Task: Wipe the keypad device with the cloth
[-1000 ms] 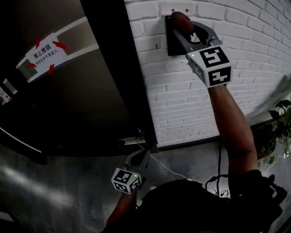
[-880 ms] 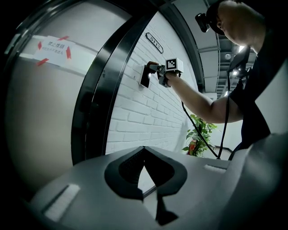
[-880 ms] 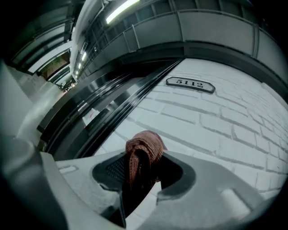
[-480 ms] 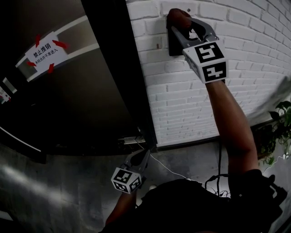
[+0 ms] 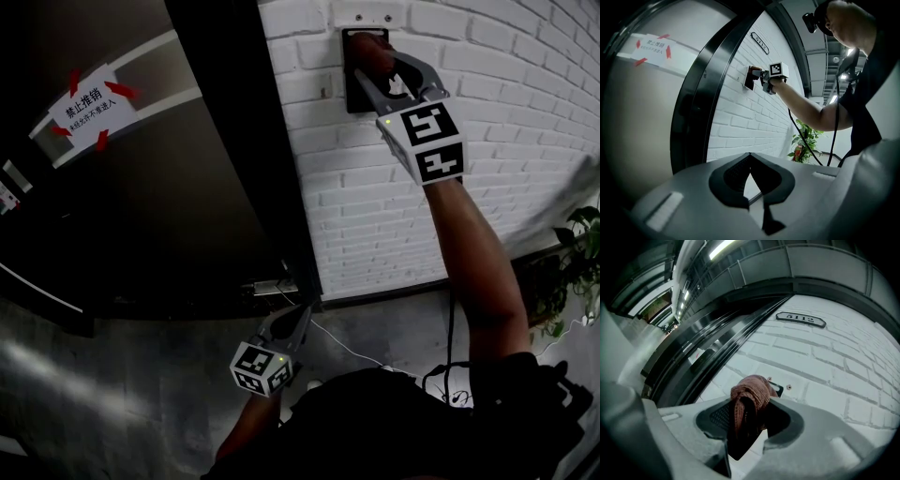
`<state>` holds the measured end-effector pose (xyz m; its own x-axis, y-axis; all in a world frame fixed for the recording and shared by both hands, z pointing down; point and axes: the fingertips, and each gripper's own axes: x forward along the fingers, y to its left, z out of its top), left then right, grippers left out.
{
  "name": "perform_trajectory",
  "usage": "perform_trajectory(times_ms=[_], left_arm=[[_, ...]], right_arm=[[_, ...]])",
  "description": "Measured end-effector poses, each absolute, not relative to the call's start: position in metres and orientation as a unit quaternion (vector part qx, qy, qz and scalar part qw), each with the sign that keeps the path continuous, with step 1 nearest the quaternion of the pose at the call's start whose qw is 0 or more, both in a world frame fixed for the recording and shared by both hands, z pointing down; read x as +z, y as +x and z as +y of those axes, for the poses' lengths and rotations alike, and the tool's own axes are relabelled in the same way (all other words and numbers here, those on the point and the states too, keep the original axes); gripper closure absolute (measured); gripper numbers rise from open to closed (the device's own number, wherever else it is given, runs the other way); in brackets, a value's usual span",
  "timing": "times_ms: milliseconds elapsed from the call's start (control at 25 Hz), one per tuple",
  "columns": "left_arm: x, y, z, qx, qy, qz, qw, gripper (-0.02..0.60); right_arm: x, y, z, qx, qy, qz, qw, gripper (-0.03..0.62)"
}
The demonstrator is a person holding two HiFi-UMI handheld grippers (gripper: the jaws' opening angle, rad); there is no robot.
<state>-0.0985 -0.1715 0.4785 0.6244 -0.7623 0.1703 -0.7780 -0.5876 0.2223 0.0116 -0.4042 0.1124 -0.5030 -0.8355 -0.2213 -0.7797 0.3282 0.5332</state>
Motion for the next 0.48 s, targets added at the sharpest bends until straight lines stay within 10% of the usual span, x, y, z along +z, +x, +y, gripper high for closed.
perform_trajectory(times_ms=[480], left_arm=[[0.480,-0.098,-0.174,0.028,0.891,-0.433,0.136,0.565]], right_arm=[[0.146,0.015,-0.405,-0.277,0.494,-0.822,0.054,0.448]])
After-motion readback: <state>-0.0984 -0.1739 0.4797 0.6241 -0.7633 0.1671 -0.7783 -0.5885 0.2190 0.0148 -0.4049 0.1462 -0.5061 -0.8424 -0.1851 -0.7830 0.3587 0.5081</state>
